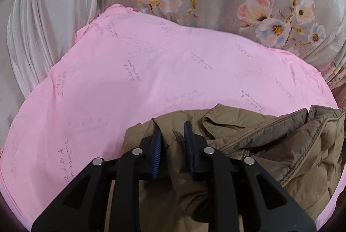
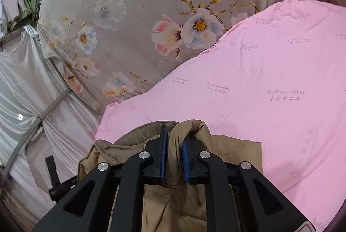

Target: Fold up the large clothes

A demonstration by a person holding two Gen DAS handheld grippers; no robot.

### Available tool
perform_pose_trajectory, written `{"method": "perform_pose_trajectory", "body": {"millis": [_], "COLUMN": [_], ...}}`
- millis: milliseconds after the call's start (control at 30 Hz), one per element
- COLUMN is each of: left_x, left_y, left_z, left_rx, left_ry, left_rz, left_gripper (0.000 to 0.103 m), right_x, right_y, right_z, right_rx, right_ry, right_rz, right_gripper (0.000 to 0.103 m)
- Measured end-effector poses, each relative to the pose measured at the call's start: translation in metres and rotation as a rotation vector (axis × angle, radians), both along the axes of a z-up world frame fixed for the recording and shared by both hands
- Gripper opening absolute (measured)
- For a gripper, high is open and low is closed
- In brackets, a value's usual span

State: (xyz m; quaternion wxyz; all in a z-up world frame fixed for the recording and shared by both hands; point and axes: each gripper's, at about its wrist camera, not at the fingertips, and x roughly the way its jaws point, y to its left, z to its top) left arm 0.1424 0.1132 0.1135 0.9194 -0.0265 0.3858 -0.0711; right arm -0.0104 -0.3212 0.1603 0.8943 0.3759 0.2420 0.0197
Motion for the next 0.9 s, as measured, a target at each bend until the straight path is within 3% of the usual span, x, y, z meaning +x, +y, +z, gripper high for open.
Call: {"method": "perform_pose_trajectory", "body": {"millis": [33,67,100,167,233,400,433,500,600,700,900], "left_x": [-0.007,-0.014,-0.022,-0.031,-0.034,-0.036,-0.032,-0.021,0.003,0.034,0.066], "left_y": [0.005,0.01,0.015,0.018,0.013,-0.013,-0.023,-0.041,-0.061,-0.073,-0.071], "left_z": [0.007,0.015,0.025,0.04,0.049,0.048,0.045,0.035,0.016,-0.005,-0.034], "left_rx": [0.004,0.015,0.018,0.038,0.089,0.14,0.148,0.158,0.151,0.162,0.206], "left_ry": [-0.034,-0.088,-0.157,-0.212,-0.215,-0.161,-0.141,-0.091,-0.008,0.06,0.097], "left_rz": [0.019,0.05,0.076,0.061,0.047,-0.037,-0.054,-0.084,-0.1,-0.074,-0.01], "left_gripper": [0.044,0.076,0.088,0.088,0.087,0.081,0.079,0.071,0.067,0.063,0.063], "right_x": [-0.003,-0.008,-0.013,-0.026,-0.033,-0.013,-0.005,0.015,0.05,0.078,0.122], "right_y": [-0.002,-0.006,-0.011,-0.021,-0.022,0.025,0.034,0.054,0.077,0.084,0.077], "right_z": [0.002,0.004,0.008,0.019,0.033,0.057,0.055,0.046,0.028,0.007,-0.042], "right_rx": [0.025,0.063,0.097,0.142,0.108,-0.278,-0.329,-0.427,-0.556,-0.609,-0.652], "right_ry": [-0.015,-0.039,-0.068,-0.141,-0.154,-0.005,0.024,0.087,0.168,0.232,0.381], "right_rz": [-0.002,-0.01,-0.03,-0.078,-0.088,-0.059,-0.04,0.007,0.054,0.085,0.095], "right_gripper": [0.018,0.025,0.039,0.052,0.052,0.049,0.047,0.033,0.025,0.022,0.022]}}
